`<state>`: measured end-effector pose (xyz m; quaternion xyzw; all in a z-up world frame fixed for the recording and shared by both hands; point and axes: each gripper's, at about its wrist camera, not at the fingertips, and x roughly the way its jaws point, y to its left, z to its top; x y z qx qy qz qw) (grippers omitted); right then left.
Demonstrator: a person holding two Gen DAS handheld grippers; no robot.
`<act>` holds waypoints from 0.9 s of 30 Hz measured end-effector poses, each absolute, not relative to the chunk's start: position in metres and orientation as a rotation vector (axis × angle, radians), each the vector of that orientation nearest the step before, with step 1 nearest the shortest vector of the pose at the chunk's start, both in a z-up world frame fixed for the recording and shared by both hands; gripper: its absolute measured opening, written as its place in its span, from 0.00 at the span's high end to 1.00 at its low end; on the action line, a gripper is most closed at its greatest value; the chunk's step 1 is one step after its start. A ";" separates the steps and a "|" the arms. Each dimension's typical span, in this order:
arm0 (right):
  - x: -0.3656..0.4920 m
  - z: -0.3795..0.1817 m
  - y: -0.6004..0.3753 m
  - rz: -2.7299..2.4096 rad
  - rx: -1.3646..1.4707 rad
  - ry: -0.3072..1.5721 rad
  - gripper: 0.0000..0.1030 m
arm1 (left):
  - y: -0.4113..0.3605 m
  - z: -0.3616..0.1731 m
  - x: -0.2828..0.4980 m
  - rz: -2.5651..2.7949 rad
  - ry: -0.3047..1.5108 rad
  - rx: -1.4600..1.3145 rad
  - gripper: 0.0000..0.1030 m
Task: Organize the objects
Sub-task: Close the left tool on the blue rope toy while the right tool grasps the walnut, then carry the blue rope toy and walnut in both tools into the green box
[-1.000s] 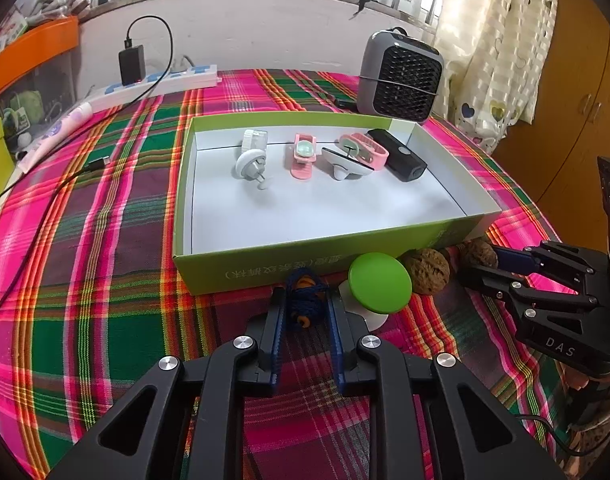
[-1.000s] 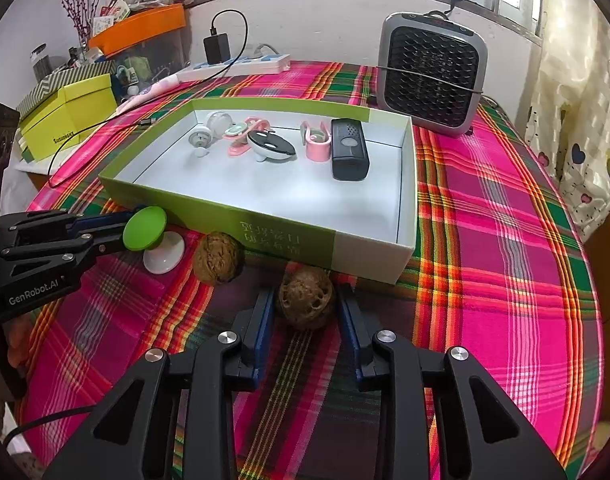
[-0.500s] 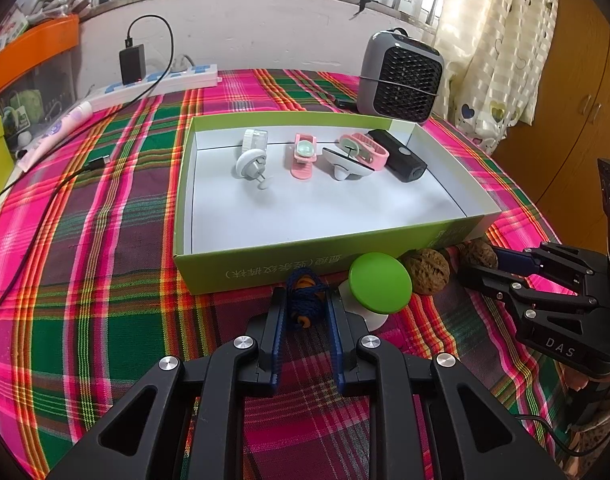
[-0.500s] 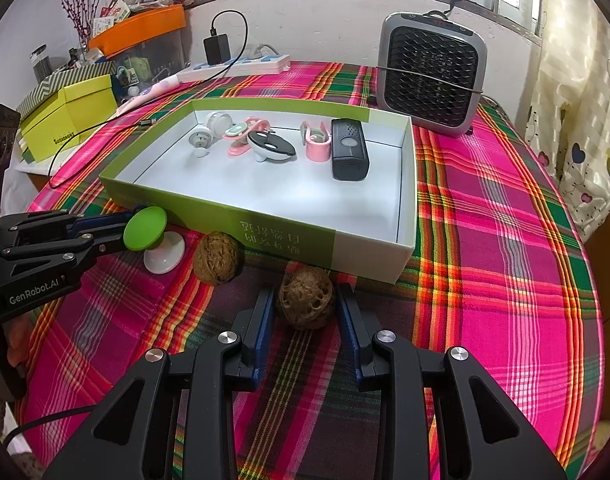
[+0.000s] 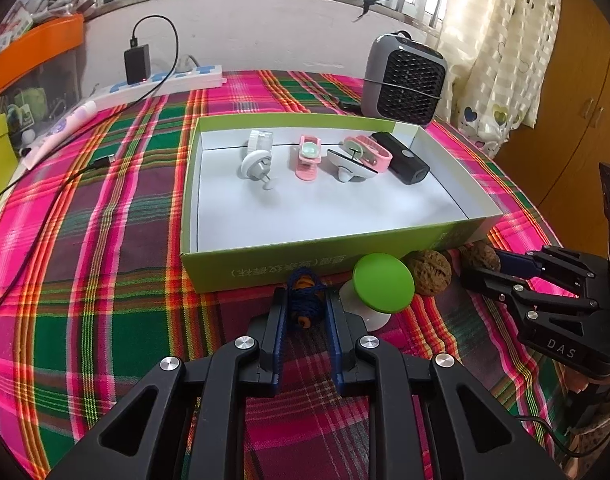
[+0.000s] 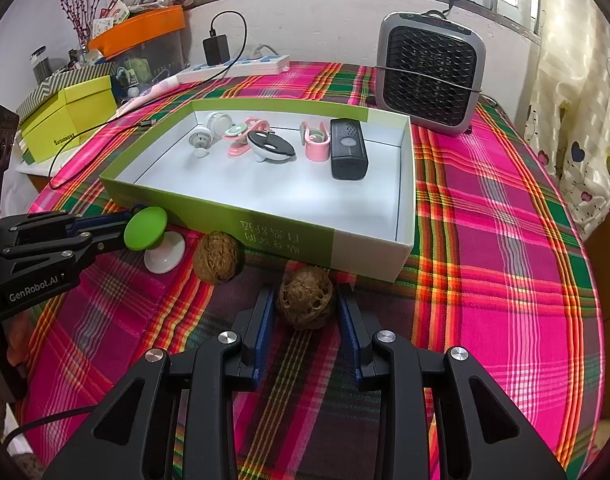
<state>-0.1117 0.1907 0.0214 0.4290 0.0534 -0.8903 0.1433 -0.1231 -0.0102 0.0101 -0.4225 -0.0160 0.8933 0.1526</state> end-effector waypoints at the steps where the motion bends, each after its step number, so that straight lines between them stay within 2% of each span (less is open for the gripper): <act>1: -0.112 0.022 0.191 -2.568 1.237 0.152 0.70 | -0.010 0.010 -0.123 2.563 -0.048 -1.212 0.84; 27: -0.101 0.053 0.188 -2.586 1.128 0.126 0.70 | -0.020 0.046 -0.108 2.618 -0.042 -1.109 0.84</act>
